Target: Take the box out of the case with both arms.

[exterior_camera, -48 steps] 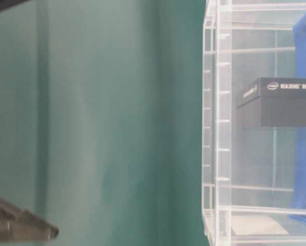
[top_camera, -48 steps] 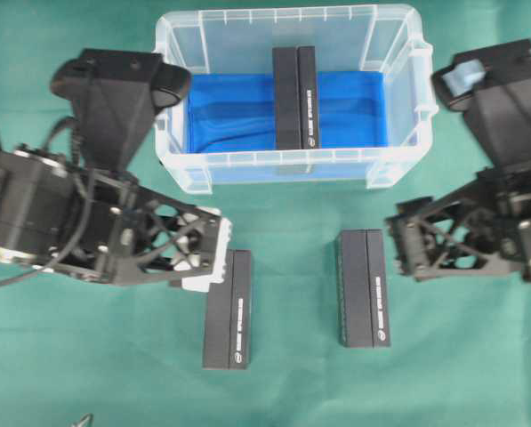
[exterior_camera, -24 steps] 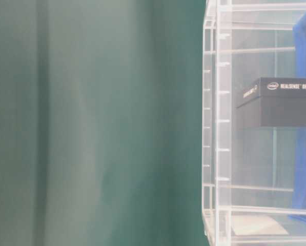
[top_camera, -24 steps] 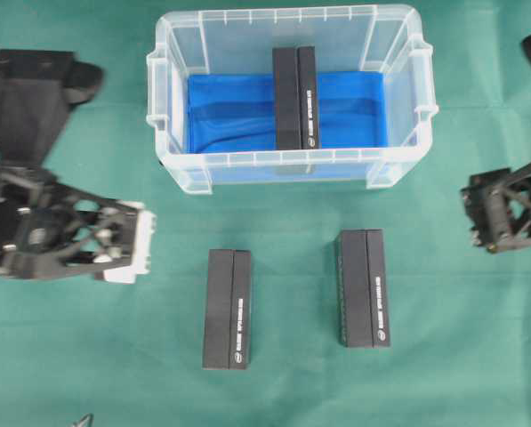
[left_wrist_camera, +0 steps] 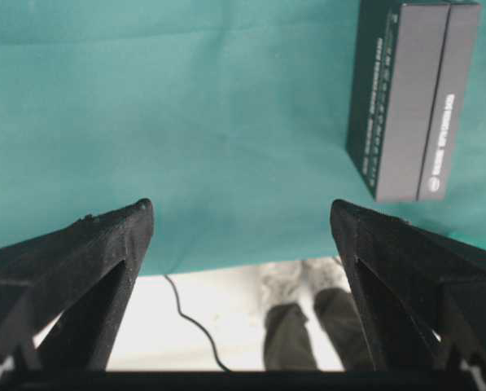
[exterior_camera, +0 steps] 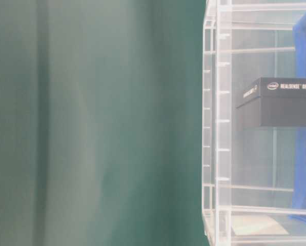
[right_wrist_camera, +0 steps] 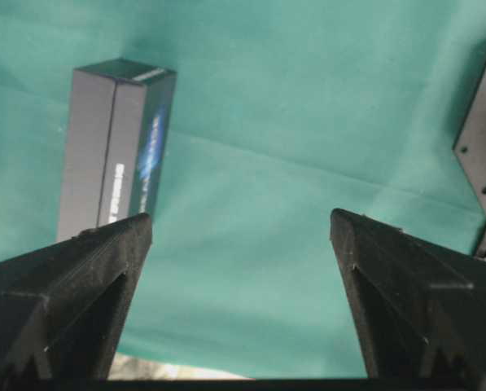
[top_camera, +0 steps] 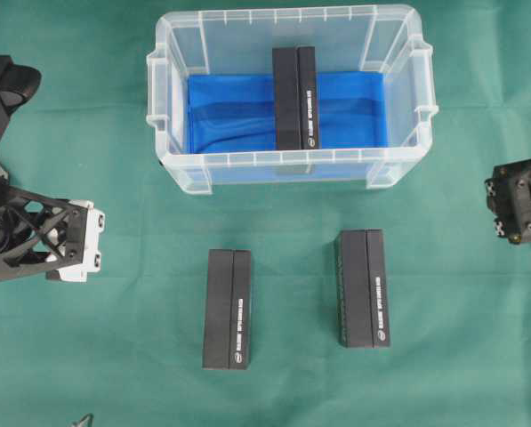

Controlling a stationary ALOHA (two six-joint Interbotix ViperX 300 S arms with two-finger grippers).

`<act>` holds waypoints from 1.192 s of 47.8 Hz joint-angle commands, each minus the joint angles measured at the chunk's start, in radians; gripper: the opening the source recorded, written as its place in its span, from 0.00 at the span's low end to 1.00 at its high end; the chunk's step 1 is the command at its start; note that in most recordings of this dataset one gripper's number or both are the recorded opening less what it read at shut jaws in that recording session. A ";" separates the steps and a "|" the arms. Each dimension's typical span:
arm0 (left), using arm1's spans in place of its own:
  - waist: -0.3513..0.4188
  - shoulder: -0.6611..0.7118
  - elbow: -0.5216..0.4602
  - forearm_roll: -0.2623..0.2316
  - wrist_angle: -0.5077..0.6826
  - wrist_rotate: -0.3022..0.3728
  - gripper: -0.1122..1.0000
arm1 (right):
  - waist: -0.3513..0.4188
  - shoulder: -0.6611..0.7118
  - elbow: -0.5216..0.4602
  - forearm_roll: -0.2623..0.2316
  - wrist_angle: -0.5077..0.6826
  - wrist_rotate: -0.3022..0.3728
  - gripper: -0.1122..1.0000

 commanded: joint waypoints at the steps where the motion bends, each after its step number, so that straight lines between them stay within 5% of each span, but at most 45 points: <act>1: -0.003 -0.014 -0.011 0.003 -0.002 -0.002 0.88 | 0.003 -0.005 -0.009 0.000 0.000 0.002 0.90; 29: 0.035 -0.023 -0.005 0.003 0.014 0.025 0.88 | -0.028 -0.009 -0.003 -0.005 0.015 -0.029 0.90; 57: 0.334 -0.075 0.032 -0.011 0.048 0.319 0.87 | -0.440 -0.075 0.034 0.002 0.017 -0.436 0.90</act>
